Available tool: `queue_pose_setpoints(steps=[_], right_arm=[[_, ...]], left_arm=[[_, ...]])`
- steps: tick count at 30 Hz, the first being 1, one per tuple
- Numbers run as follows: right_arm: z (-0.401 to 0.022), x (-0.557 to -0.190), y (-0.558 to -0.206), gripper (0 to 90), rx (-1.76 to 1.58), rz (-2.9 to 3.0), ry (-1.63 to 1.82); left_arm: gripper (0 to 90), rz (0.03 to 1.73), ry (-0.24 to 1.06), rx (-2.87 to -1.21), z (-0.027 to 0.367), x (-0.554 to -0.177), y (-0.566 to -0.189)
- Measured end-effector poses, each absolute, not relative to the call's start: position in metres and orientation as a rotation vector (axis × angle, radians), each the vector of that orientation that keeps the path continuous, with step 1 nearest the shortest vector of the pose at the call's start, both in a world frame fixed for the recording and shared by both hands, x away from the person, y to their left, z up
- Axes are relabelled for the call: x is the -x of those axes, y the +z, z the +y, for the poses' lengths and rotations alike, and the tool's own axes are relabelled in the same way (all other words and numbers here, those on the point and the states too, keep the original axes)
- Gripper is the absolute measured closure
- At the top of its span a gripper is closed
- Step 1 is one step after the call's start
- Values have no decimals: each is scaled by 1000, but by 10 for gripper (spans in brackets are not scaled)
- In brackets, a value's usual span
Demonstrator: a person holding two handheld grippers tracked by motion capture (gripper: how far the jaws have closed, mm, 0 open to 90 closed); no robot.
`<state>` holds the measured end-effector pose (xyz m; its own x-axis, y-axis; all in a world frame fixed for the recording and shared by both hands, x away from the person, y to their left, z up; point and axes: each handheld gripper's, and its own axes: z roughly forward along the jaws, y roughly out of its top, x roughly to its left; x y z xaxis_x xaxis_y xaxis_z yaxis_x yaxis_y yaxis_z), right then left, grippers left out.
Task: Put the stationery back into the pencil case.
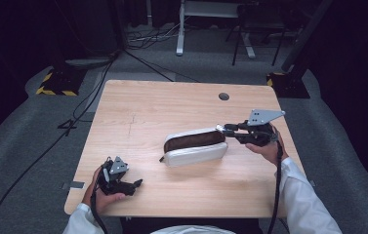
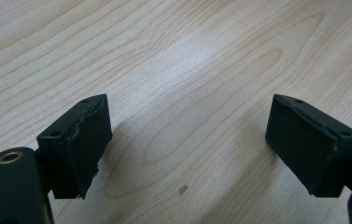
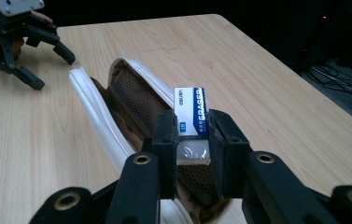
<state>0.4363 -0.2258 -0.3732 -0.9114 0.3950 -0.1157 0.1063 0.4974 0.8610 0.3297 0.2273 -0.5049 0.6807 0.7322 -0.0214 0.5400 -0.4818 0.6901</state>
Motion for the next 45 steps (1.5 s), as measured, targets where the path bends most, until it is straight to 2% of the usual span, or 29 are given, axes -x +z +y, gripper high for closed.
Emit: queue_pose_setpoints(steps=[20, 45], right_arm=[[-172, -450, -397, 737, -294, 2612, 1286], [-178, -452, -407, 672, -355, 2608, 1252]], left_arm=[[149, 962, 366, -2212, 228, -330, -505], [149, 966, 363, -2210, 228, -330, -505]])
